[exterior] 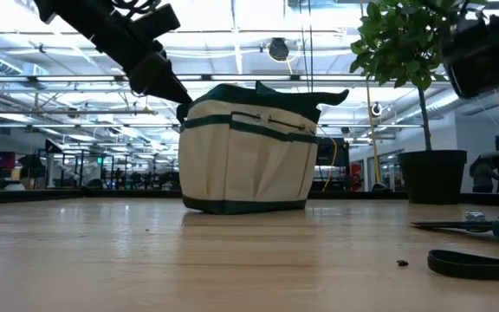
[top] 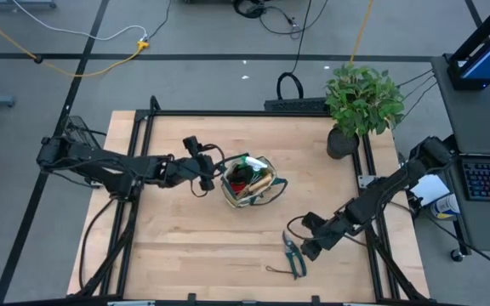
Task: Pick & Place Garden tools in Gardening bag
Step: Put the green shear scissors into the green gardening bag
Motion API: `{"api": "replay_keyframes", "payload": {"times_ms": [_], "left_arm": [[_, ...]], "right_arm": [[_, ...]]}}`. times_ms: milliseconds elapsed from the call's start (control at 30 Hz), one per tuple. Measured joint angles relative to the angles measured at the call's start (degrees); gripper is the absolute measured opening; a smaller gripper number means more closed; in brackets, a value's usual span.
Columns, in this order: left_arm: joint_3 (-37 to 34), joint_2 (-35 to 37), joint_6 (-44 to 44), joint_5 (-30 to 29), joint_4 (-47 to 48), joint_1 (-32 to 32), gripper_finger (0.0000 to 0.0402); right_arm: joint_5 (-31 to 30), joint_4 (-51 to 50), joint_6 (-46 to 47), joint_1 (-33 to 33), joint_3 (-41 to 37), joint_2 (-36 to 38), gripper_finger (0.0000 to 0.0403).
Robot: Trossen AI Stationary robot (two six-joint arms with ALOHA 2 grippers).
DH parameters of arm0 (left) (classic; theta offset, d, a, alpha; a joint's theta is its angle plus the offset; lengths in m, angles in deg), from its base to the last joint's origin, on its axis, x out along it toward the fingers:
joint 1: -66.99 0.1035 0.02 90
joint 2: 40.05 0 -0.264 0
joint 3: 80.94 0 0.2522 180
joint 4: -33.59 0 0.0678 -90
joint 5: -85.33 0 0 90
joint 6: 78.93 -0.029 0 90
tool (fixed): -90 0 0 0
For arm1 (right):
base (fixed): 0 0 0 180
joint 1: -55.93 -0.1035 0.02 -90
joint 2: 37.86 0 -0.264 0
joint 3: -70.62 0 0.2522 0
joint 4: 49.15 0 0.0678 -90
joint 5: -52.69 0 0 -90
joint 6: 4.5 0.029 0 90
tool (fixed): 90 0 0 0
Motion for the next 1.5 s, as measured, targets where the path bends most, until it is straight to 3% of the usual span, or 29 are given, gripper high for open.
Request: {"api": "replay_keyframes", "payload": {"times_ms": [233, 433, 800, 967, 1333, 1500], "left_arm": [[0.00, 0.00, 0.04, 1.46, 0.02, 1.25, 0.0269], [0.00, 0.00, -0.46, 5.49, 0.03, 1.65, 0.0269], [0.00, 0.00, -1.97, 6.57, 0.30, 1.63, 0.0269], [0.00, 0.00, -1.99, 6.57, 0.50, 1.63, 0.0269], [0.00, 0.00, -1.90, 6.59, 0.52, 1.63, 0.0269], [0.00, 0.00, -1.86, 6.59, 0.51, 1.63, 0.0269]], "right_arm": [[5.91, 5.09, 2.37, 0.31, 1.53, -6.83, 0.0173], [5.18, 5.02, 1.89, 0.86, 2.64, -8.16, 0.0173], [4.59, 2.69, 8.54, 0.27, 2.64, -10.47, 0.0173], [8.90, 7.16, 6.41, 0.42, 2.66, -13.79, 0.0173], [7.51, 9.08, 3.80, 0.44, 2.71, -14.72, 0.0172], [7.44, 9.51, 0.15, 0.47, 2.64, -14.83, 0.0141]]}}
